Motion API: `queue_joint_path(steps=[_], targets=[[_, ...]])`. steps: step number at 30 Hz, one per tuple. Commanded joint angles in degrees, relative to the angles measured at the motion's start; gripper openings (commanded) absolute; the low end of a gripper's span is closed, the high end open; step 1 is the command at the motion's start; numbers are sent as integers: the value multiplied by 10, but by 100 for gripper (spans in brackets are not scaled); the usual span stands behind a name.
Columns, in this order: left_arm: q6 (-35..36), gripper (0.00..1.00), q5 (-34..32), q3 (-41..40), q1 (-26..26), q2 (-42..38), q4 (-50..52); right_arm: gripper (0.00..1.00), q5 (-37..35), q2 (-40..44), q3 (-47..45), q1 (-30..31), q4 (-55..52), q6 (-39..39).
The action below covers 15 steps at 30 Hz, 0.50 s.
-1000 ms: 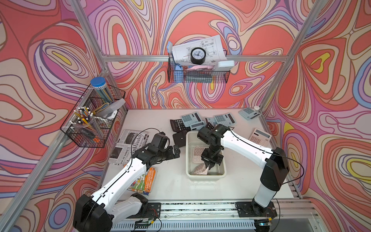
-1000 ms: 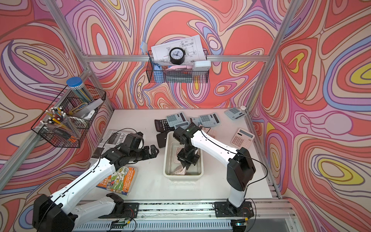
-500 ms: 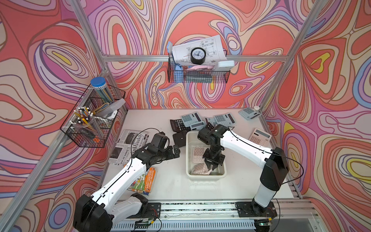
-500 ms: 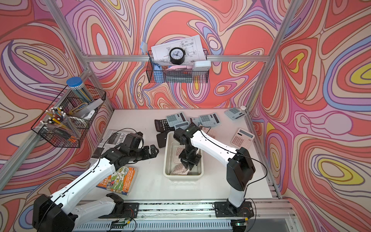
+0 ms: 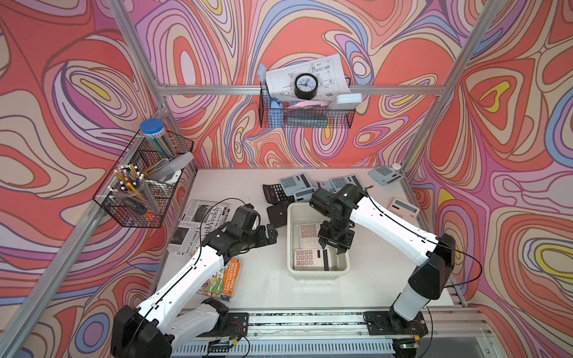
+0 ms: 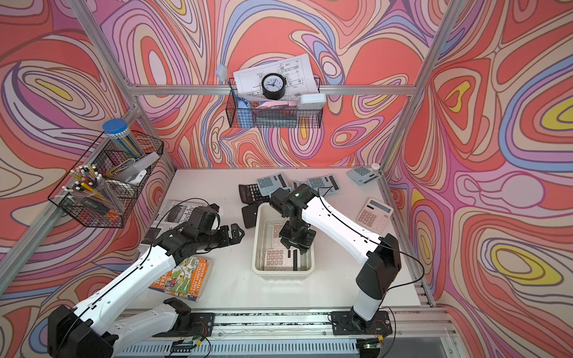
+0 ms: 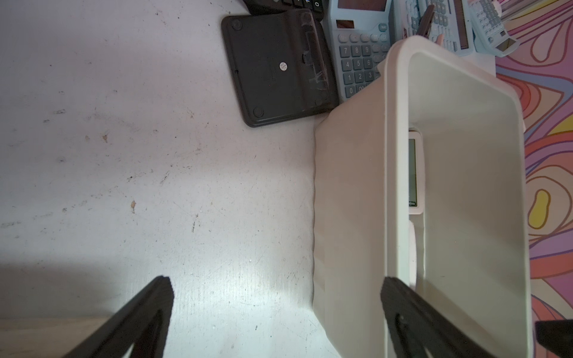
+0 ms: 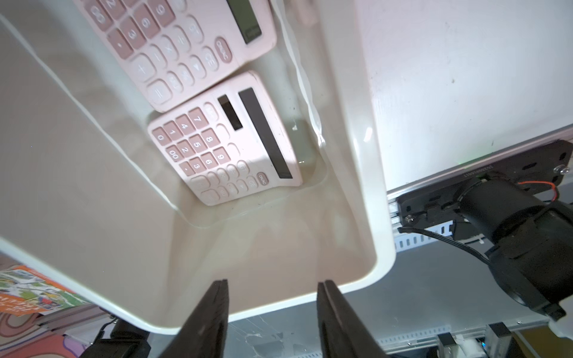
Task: Put the calculator in the storage box
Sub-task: Place the calculator in the storage box.
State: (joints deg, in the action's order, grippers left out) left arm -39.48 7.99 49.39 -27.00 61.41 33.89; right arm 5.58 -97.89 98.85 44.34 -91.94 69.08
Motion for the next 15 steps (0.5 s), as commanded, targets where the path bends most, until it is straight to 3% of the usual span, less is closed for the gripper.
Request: queue_joint_path(steps=[1, 9, 15], targets=[[-5, 99, 23, 11, 3, -16, 23, 61, -68, 24, 25, 2, -16, -20], [-6, 99, 22, 20, 3, -32, 55, 81, -177, 79, 31, 1, 66, -147], [-11, 99, 13, 19, 4, -29, 72, 91, -225, 162, -75, 0, 174, -256]])
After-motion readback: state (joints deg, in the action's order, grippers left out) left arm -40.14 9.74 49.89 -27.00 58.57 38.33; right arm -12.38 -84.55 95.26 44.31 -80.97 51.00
